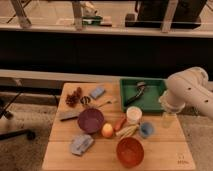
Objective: Place brush in table surface
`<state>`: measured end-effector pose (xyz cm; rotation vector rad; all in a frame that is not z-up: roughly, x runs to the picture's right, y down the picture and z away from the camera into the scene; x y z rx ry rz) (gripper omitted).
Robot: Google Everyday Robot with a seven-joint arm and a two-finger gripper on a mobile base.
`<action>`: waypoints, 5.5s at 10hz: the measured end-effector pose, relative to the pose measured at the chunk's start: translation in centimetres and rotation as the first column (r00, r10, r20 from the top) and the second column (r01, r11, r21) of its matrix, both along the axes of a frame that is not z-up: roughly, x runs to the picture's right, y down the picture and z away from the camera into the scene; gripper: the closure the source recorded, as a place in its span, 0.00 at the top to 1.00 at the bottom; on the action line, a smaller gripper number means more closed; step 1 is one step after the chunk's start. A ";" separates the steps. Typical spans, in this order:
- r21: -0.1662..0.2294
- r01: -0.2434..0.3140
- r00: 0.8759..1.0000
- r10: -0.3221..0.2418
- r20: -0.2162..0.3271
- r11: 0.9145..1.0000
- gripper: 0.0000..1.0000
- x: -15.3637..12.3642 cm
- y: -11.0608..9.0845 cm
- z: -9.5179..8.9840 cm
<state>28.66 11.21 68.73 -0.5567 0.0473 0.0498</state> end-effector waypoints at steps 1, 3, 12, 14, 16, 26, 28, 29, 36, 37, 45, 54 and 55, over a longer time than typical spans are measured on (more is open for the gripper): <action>0.006 -0.001 1.000 0.001 0.009 1.000 0.80 -0.1 -0.2 0.2; 0.014 -0.008 1.000 0.008 0.026 1.000 0.80 -0.3 -0.4 0.5; 0.046 0.010 0.991 -0.016 0.132 0.999 0.80 -2.4 -2.3 3.8; 0.049 0.026 0.988 -0.033 0.149 0.998 0.80 -2.9 -2.7 4.6; 0.050 0.048 0.983 -0.056 0.177 0.998 0.80 -3.8 -3.4 5.8; 0.041 0.130 0.946 -0.136 0.295 0.991 0.80 -6.0 -5.4 10.9; 0.046 0.150 0.938 -0.157 0.308 0.988 0.80 -6.4 -5.9 11.9; 0.054 0.165 0.933 -0.173 0.316 0.985 0.80 -6.6 -6.6 12.7; 0.068 0.194 0.923 -0.205 0.326 0.979 0.80 -6.1 -7.4 16.3; 0.071 0.194 0.923 -0.207 0.324 0.978 0.80 -5.9 -7.6 16.7; 0.085 0.228 0.917 -0.243 0.315 0.970 0.80 -6.2 -8.9 20.6; 0.038 0.260 0.908 -0.257 0.329 0.965 0.80 -6.0 -8.2 24.7; 0.027 0.255 0.910 -0.249 0.330 0.967 0.80 -5.8 -7.8 25.2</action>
